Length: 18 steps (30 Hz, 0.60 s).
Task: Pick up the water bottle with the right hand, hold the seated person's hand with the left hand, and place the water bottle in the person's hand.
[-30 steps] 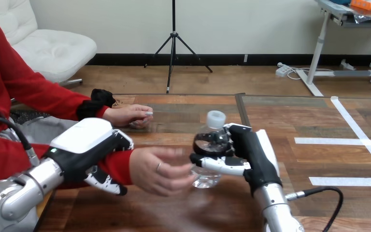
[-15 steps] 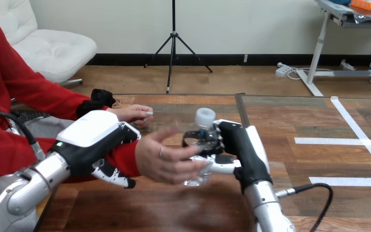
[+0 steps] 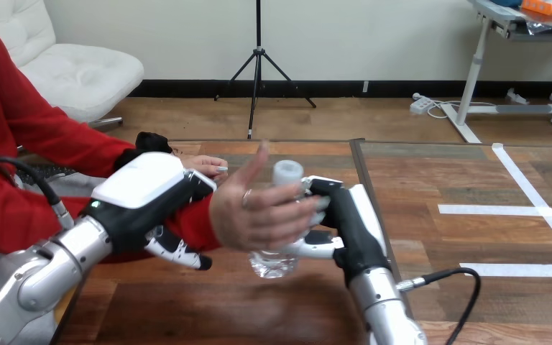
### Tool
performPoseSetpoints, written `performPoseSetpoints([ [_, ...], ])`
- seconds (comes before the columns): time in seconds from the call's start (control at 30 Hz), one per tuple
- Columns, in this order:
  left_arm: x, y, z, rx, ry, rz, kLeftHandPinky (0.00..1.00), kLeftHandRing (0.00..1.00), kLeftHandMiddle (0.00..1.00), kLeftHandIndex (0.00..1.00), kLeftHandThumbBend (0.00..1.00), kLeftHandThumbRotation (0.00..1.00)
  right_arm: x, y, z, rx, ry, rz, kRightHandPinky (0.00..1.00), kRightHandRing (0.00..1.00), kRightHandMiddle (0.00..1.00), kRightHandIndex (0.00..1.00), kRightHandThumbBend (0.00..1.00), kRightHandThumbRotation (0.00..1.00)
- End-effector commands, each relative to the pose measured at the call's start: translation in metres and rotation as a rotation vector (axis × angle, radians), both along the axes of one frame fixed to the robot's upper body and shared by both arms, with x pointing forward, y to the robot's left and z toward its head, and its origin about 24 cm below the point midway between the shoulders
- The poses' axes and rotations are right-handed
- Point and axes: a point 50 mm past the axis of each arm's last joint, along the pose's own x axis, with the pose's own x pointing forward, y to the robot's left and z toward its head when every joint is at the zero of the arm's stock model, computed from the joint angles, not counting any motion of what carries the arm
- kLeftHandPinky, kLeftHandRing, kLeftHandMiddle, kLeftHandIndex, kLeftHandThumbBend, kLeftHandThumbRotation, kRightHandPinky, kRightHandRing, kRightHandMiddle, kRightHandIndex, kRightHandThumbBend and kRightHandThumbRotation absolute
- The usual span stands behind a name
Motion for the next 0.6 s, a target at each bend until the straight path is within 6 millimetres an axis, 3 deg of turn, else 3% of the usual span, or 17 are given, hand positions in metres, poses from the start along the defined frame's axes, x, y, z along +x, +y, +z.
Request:
performPoseSetpoints([
  [0.0,0.018,-0.0376,0.057,-0.131,-0.228,-0.141,0.29,0.34,0.39,0.4,0.76,0.0,0.0222,0.0176,0.0513,0.048,-0.212,0.028,0.33,0.4,0.46,0.47,0.83,0.0],
  [0.57,0.0191,-0.0404,0.0569,-0.129,-0.231,-0.146,0.29,0.35,0.4,0.41,0.76,0.0,0.0198,0.0251,0.0582,0.048,-0.215,0.04,0.34,0.4,0.47,0.47,0.83,0.0],
])
